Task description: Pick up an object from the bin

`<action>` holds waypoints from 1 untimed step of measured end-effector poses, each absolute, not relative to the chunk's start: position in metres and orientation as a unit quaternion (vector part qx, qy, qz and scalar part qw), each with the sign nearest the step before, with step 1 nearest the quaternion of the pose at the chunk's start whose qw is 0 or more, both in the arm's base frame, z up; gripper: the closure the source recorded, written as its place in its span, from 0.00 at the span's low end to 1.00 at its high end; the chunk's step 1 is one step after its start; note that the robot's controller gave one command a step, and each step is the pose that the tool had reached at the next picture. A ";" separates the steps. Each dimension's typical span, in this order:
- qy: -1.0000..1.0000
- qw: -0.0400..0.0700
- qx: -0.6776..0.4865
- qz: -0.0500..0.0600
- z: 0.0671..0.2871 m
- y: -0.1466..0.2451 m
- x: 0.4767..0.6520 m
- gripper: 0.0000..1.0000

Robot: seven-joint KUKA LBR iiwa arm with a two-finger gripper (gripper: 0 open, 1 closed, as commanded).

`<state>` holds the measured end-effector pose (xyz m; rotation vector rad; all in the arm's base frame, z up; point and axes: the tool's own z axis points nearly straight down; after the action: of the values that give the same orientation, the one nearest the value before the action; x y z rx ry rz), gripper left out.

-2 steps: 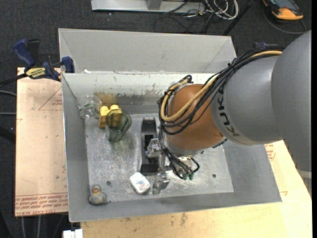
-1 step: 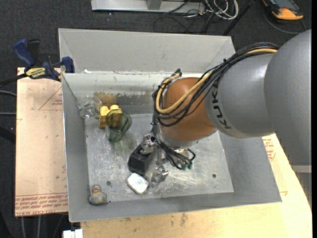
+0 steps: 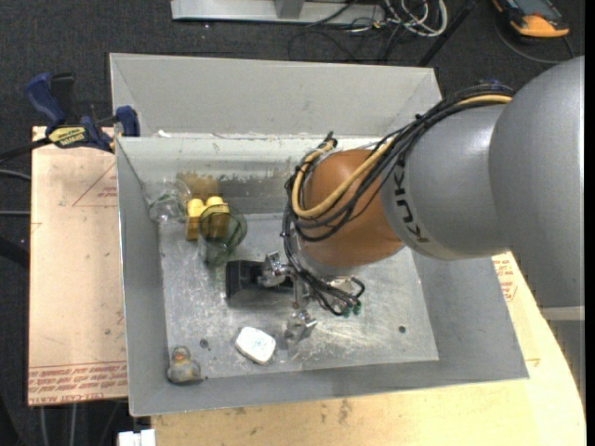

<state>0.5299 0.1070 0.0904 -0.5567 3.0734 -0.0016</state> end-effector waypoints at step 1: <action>0.982 -0.002 -0.191 -0.002 0.092 0.128 0.554 0.00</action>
Offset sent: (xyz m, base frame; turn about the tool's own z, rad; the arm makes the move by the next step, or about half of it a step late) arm 0.0636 0.0351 -0.0039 0.0975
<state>0.5538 0.1277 0.0919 -0.6006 3.0879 -0.0058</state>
